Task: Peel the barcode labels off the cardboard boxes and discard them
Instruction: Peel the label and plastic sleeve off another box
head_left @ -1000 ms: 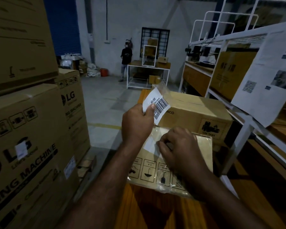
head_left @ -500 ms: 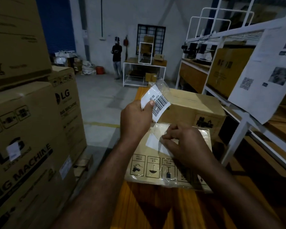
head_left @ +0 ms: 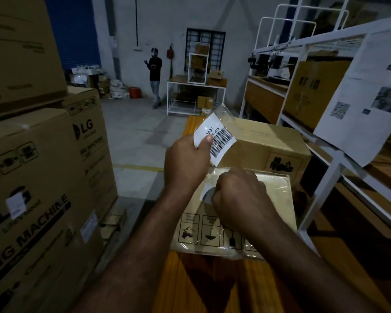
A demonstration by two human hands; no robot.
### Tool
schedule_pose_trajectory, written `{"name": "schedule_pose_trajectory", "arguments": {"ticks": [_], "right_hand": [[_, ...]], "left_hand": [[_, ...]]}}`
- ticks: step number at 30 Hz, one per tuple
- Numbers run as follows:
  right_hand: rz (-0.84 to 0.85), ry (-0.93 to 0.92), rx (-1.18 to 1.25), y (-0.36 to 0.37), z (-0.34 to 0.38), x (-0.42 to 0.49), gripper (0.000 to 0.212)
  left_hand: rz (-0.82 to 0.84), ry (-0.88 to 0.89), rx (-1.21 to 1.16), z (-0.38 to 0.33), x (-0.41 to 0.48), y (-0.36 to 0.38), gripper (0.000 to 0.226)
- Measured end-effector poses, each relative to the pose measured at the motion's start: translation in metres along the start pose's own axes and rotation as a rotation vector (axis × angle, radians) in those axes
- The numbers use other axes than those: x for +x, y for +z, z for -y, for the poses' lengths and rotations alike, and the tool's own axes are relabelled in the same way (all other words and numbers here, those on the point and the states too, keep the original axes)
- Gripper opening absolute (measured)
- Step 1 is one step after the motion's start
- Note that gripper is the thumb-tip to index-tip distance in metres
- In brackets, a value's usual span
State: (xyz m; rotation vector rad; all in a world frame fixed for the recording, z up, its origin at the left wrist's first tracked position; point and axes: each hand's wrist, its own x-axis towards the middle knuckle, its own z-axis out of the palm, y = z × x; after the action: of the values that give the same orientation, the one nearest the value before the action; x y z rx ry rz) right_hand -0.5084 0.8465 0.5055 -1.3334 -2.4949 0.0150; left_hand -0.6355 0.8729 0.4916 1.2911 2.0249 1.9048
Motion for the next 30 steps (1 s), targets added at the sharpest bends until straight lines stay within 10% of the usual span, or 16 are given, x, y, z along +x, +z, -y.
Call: {"name": "schedule_pose_trajectory", "arguments": {"ticks": [15, 26, 30], "right_hand": [[-0.314, -0.006, 0.190, 0.017, -0.082, -0.019, 0.013], [-0.106, -0.030, 0.227, 0.009, -0.093, -0.024, 0.038], [-0.060, -0.064, 0.187, 0.003, -0.088, -0.024, 0.015]], "left_hand": [[-0.041, 0.110, -0.055, 0.007, -0.002, 0.006, 0.044], [0.081, 0.278, 0.174, -0.006, -0.007, 0.040, 0.053], [0.039, 0.225, 0.130, -0.005, -0.007, 0.040, 0.051]]}}
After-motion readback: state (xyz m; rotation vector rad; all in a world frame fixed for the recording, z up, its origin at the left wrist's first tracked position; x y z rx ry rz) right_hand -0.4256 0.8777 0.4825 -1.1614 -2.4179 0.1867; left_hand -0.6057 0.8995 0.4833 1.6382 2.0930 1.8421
